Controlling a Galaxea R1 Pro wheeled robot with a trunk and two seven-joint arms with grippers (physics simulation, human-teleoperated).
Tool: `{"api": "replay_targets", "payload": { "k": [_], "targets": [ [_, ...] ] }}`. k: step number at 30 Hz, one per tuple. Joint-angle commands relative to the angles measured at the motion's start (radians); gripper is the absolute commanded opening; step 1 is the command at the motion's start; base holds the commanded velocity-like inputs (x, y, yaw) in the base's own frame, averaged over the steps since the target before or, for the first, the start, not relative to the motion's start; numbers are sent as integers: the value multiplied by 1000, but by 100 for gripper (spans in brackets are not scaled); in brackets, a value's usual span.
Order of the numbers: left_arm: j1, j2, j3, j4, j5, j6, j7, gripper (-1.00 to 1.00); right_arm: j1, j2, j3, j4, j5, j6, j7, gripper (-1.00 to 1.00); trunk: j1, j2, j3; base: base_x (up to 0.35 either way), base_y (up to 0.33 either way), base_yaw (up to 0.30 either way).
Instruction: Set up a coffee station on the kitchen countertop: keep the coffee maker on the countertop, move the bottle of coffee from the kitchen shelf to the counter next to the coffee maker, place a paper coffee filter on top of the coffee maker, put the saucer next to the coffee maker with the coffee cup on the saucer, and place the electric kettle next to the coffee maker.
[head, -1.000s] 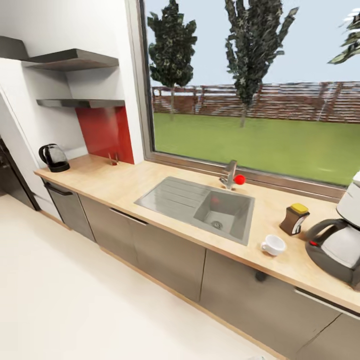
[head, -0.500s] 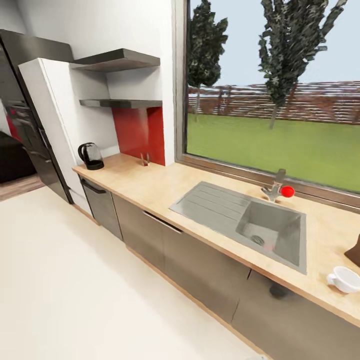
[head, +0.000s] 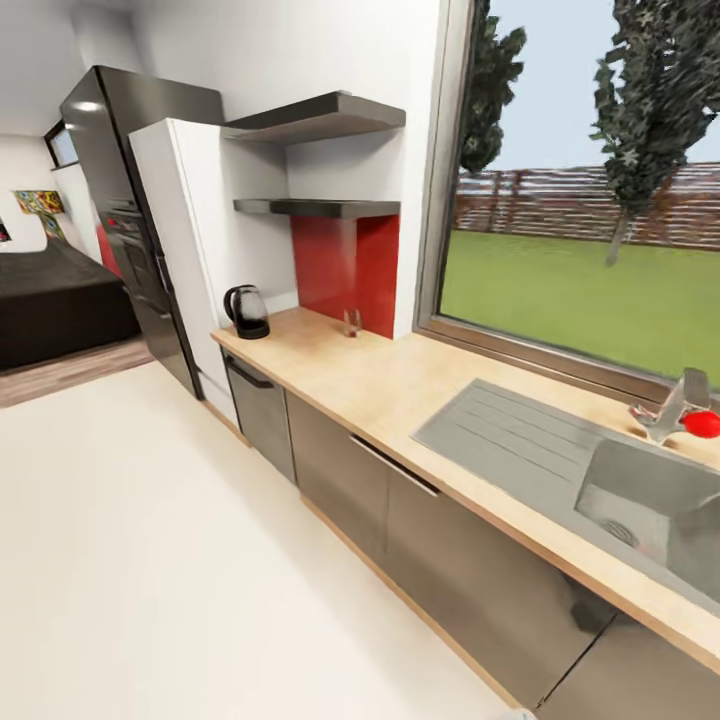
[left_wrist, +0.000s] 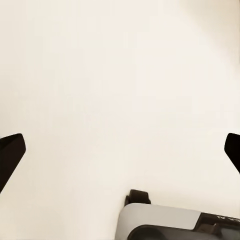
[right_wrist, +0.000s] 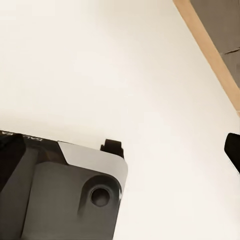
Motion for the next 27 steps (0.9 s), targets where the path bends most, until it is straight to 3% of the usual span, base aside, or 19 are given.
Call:
{"api": "replay_targets", "payload": {
  "k": [1,6,27],
  "targets": [
    [-1,1,-6,1,11,-3,-4,100,-1,-1,8,-2,-10,5,2,100,1,-2,-2,264,246,278],
    [-1,1,-6,2,10,-3,-4,100,0,-1,8,0,-8,5,-1,100,1,-2,-2,250,256,123],
    [-1,-2,-6,13,12,-8,-4,100,0,2,8,0,-9,3,-4,100,1,-2,-2,243,264,3]
  ]
}}
